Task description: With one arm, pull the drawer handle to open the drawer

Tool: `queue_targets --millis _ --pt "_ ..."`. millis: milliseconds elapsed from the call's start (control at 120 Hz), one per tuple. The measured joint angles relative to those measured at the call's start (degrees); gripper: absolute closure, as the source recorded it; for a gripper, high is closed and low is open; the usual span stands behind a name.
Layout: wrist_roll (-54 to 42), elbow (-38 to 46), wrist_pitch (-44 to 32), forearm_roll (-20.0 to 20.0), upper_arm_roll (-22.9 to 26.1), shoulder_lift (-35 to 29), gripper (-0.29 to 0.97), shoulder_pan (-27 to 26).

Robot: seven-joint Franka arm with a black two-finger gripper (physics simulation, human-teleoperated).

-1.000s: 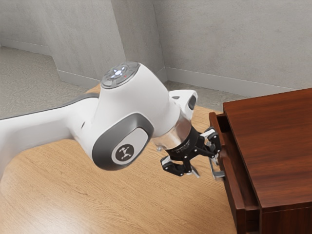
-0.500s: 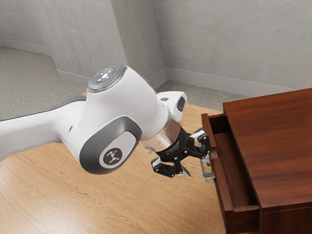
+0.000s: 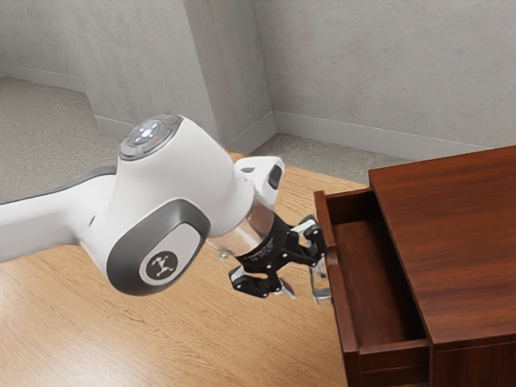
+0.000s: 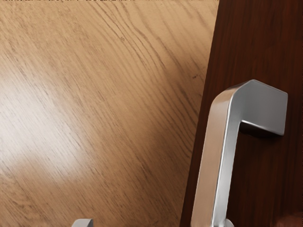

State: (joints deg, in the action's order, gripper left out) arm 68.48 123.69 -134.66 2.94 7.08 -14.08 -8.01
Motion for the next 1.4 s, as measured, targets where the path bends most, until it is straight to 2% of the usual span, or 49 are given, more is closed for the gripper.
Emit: queue_targets --millis 1400 --pt "0.0 11.7 -0.4 0.2 -5.2 -11.9 0.43 -0.1"
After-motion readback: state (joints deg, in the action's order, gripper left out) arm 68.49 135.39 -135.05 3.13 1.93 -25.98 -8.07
